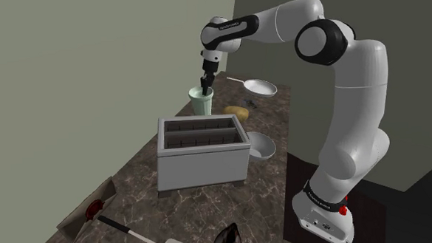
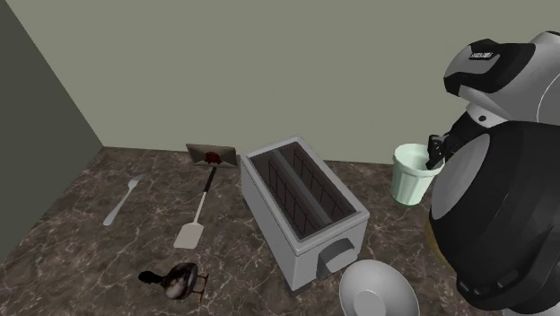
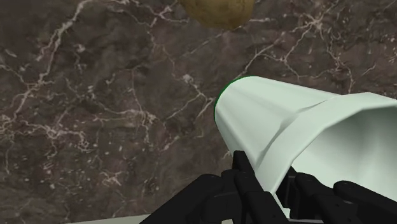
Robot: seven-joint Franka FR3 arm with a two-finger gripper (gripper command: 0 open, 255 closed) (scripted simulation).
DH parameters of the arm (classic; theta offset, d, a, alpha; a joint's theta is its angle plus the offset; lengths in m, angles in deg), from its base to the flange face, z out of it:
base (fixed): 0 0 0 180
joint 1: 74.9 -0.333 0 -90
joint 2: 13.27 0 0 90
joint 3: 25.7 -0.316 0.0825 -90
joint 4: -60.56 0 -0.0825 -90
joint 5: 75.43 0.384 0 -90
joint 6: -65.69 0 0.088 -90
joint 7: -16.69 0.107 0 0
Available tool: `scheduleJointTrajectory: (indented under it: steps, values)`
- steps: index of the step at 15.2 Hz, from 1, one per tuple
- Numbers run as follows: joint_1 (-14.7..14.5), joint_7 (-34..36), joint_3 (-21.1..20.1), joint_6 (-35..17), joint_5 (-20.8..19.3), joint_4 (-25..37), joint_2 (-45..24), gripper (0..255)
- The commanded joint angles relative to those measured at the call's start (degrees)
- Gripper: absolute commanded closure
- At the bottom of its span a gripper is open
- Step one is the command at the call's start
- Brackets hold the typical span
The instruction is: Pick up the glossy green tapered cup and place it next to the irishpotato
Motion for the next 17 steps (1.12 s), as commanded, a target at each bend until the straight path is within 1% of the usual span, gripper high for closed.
scheduleJointTrajectory:
  steps: [1,6,7,12,16,17]
  values:
    - [0.0,0.0,0.0,-0.2,0.0,0.0,-0.1,255]
    - [0.0,0.0,0.0,-0.2,0.0,0.0,-0.1,255]
    - [0.0,0.0,0.0,-0.2,0.0,0.0,-0.1,0]
    - [0.0,0.0,0.0,-0.2,0.0,0.0,-0.1,0]
    - [0.6,0.2,0.2,6.6,-0.1,5.9,0.8,0]
    - [0.6,0.2,0.2,6.6,-0.1,5.9,0.8,0]
